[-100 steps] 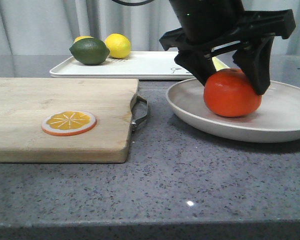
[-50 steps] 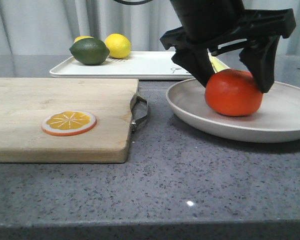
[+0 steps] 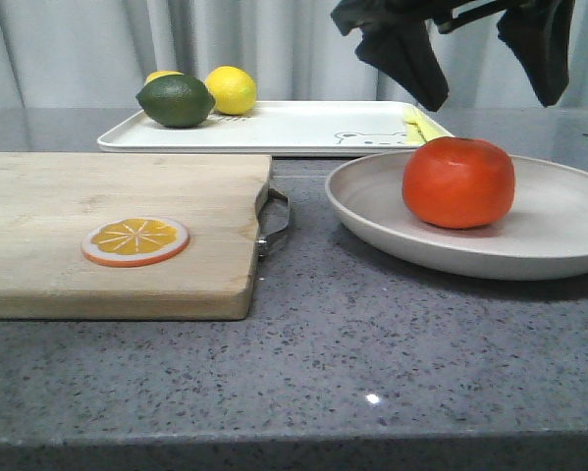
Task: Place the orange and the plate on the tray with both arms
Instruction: 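Lower the orange onto the plate, open the left gripper and lift away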
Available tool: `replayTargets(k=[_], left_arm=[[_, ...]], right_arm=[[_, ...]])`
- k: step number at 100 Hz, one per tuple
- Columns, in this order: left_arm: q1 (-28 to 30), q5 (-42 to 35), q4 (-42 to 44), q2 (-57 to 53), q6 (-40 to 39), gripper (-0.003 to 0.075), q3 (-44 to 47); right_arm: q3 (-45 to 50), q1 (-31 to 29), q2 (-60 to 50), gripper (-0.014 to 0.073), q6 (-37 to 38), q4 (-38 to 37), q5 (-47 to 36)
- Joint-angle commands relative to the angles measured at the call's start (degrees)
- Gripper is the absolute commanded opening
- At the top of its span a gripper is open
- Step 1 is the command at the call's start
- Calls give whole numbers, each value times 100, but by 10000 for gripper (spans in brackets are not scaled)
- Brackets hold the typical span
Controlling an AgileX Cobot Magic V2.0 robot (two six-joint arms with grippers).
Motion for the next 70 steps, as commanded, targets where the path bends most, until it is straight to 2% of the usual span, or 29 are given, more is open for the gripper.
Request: replayTargets(k=[1,9,17,35,70], left_arm=[[-33,-82,-29,-432,1,475,-206],[-33,86,145,-488,1,371,-206],[-33,215,158,-515,1,236,-206],[-33,193,169,-639,1,-21,-206],[62,59,412,-1317,1,-19,163]], right_arm=[[-205,5,80,-60,-10,-9,-399],[-205,5,80,-60,-10,-9,-384],[-205,5,80,-60,-10,-9,-348],[-205,5,80,-60,-10,-9,-233],[-205,5,80,-60,-10,-9,-233]])
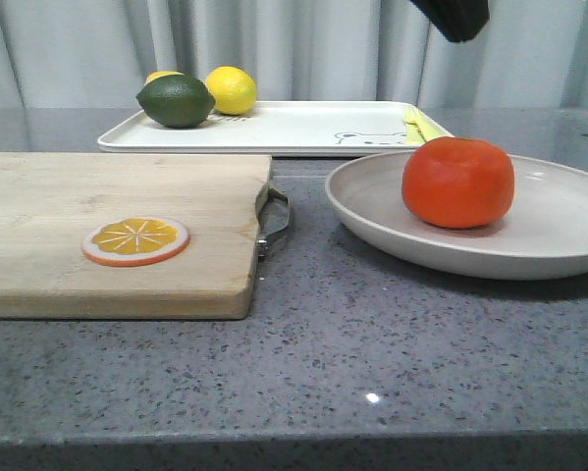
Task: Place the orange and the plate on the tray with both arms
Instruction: 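Lower the orange onto the plate, open the left gripper and lift away, then move the right gripper toward the plate rim farthest from the tray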
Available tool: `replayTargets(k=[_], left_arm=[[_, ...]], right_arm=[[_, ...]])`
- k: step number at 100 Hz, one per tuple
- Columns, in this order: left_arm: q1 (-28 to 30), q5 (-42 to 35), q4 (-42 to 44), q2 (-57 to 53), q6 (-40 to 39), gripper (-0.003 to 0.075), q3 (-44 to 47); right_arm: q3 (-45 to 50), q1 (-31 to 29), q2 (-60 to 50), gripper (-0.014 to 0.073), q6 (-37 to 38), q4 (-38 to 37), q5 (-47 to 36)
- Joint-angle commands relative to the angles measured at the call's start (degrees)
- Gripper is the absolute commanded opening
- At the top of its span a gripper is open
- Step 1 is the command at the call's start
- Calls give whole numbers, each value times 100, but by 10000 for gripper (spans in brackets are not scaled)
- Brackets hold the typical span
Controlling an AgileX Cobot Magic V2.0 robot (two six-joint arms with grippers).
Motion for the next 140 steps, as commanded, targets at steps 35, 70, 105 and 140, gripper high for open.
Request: replayTargets(k=[35,70,105,140], left_arm=[[359,-1280,-8,-1871,1,-19,1637],[477,-2084,-8,-3254,1,-19,3531],[477,-2858,-8,-4986,-11,-19,5450],[477,-3295,-19,-6497,-20,-19,6745]], right_arm=[[-205,5,80,-60,-10,-9,-452],[-205,5,80,-60,-10,-9,-448],[-205,5,80,-60,-10,-9,-448],[-205,5,80,-60,-10,-9,-448]])
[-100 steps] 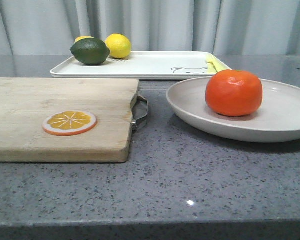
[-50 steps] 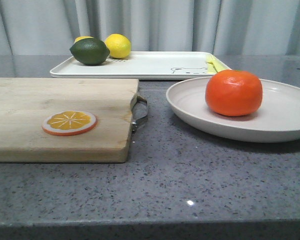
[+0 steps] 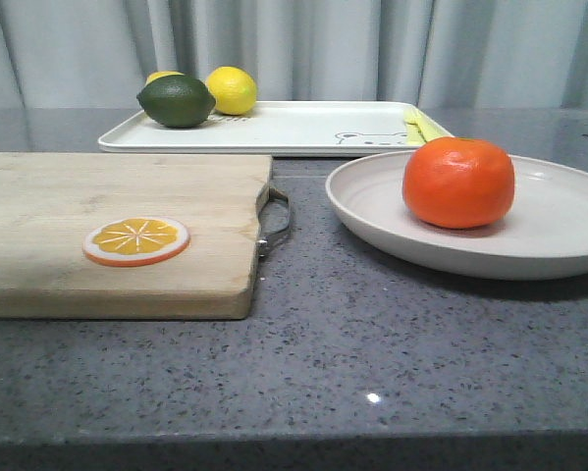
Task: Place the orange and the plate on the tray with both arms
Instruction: 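Move the right gripper toward the plate rim farthest from the tray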
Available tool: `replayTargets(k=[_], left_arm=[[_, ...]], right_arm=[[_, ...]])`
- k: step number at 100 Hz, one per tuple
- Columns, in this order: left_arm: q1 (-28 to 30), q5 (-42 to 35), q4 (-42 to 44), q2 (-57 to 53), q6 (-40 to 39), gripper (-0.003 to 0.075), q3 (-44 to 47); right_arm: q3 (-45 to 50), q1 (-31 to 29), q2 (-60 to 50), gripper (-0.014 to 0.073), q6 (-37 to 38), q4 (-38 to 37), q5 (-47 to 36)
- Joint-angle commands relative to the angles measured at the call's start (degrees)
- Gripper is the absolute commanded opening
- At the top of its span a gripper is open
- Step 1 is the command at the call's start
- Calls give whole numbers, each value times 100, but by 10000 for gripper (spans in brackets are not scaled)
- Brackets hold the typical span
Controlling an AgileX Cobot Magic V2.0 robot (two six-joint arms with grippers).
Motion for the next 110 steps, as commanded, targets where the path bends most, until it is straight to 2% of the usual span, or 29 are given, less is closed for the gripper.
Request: replayTargets(k=[1,38,53,70,87,99,110], left_arm=[[5,-522,-78,-389,-20,-19,93],[5,-562,-78,-1410,-20,-19,838],[5,-562,-78,-1430,-20,-19,852],[5,-562,-78,-1430,-20,-19,852],[5,-562,-78,-1430,-20,-19,852],[5,-562,-78,-1430,-20,-19,852],[5,-562,-78,-1430,-20,-19,852]], right_arm=[[-205,5,80,-60,-10,-9,-458],[-257,5,124,-60,-10,-9,-404],[-712,5,625,-60,-10,-9,344],[-1457,16,1662,-60,-10,2,1298],[-2117,23,2615,-51,-10,324,2073],[-2495,23,3229,40,-15,490,2557],[-2805,23,3701,183,-15,615,2876]])
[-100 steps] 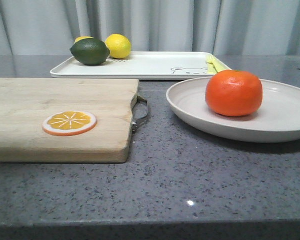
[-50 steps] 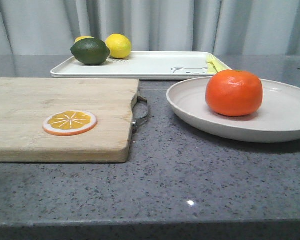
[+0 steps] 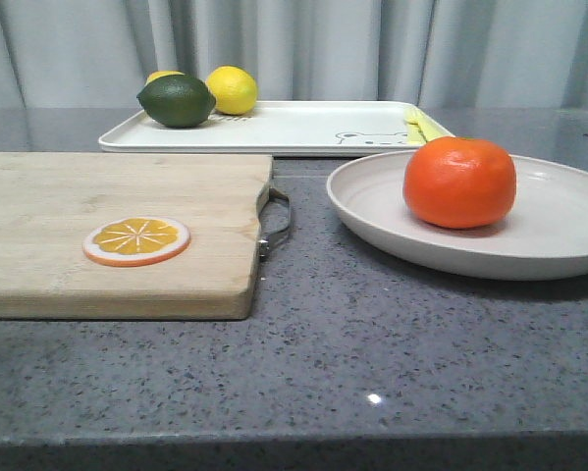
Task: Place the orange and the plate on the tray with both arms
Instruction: 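Move the right gripper toward the plate rim farthest from the tray, then grip the plate rim with the right gripper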
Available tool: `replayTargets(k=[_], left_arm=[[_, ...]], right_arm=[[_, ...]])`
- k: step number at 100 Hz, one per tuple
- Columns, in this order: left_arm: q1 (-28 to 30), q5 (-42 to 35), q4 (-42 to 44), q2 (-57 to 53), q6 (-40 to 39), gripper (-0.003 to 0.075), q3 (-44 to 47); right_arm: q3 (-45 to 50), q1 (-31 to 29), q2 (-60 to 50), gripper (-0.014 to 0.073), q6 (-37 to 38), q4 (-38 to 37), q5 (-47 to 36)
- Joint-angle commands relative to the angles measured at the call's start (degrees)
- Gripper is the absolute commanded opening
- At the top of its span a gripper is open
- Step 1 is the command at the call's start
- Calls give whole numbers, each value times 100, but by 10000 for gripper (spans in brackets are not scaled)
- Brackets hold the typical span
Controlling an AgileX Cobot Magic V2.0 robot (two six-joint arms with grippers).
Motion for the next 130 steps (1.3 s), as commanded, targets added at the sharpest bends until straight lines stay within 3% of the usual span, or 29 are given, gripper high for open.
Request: replayTargets(k=[1,11,20,47,81,105,130], left_arm=[[5,-443,-78,4,-20,-19,-159],[5,-443,-78,4,-20,-19,-159],[5,-443,-78,4,-20,-19,-159],[5,-443,-78,4,-20,-19,-159],[5,-443,-78,4,-20,-19,-159],[5,-443,-78,4,-20,-19,-159],[5,-443,-78,4,-20,-19,-159]], right_arm=[[-398,-5,261,201,-15,103,15],[-657,-5,589,304,-26,205,267],[-869,-5,856,345,-74,380,558],[-1319,-5,1450,346,-587,1248,1046],[-1338,-1,2065,344,-674,1340,1188],[-1338,-1,2182,285,-674,1340,1171],[-1338,-1,2182,91,-674,1340,1184]])
